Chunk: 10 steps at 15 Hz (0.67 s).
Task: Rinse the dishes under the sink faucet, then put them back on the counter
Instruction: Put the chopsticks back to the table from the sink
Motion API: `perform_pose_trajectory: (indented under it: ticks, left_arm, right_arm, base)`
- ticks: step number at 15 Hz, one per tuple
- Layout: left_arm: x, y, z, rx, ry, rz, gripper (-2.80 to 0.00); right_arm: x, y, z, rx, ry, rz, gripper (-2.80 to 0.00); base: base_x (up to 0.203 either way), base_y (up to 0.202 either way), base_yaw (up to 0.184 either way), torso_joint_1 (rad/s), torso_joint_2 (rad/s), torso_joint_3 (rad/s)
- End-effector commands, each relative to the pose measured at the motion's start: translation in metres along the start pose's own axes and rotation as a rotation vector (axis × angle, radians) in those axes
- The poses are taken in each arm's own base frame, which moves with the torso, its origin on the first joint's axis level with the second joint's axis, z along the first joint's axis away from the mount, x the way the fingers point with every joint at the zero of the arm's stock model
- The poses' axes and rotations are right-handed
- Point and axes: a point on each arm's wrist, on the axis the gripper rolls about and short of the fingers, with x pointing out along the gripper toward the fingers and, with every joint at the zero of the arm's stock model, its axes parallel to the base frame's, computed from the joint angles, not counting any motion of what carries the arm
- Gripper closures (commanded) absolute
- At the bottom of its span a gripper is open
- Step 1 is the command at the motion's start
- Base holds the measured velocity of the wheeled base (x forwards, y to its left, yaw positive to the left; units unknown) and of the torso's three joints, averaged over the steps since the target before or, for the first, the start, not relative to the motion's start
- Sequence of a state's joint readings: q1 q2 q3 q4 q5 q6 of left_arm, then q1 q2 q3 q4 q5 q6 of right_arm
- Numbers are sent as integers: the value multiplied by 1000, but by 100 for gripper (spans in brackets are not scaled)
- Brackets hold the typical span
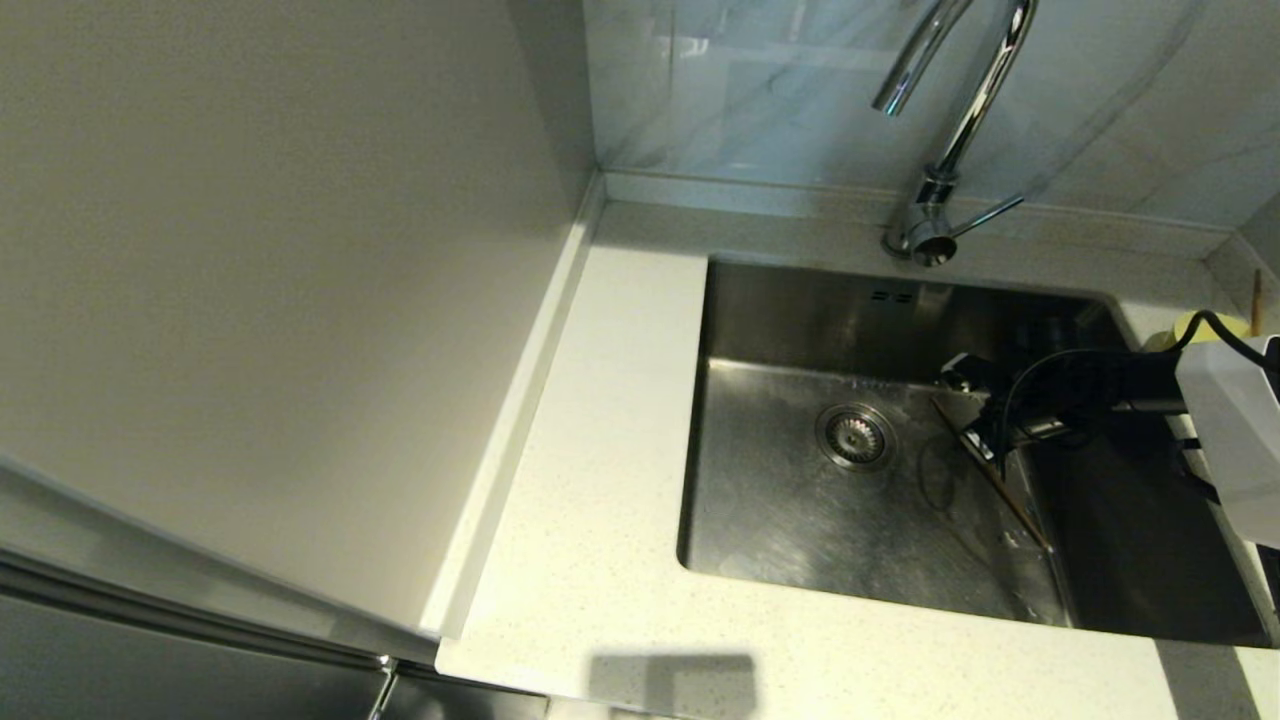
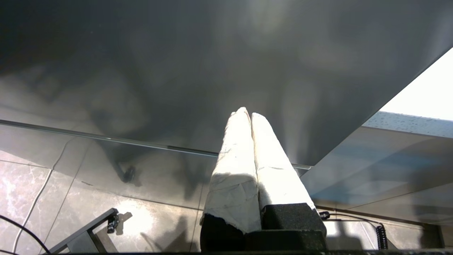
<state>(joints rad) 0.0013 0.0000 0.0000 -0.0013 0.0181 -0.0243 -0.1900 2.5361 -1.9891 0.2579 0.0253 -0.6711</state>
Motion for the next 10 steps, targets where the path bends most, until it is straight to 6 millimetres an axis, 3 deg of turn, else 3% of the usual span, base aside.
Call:
perform_pose_trajectory:
  ticks: [1, 10]
  left_arm:
    - [0, 0, 0, 0, -3, 0, 0]
    - [0, 0, 0, 0, -3, 0, 0]
  right_arm:
    - [-6, -3, 3, -2, -9, -9, 0]
    - [-15, -7, 7, 0, -18, -29, 0]
  base:
    - [0, 0, 0, 0, 0, 0]
    - [0, 0, 0, 0, 0, 0]
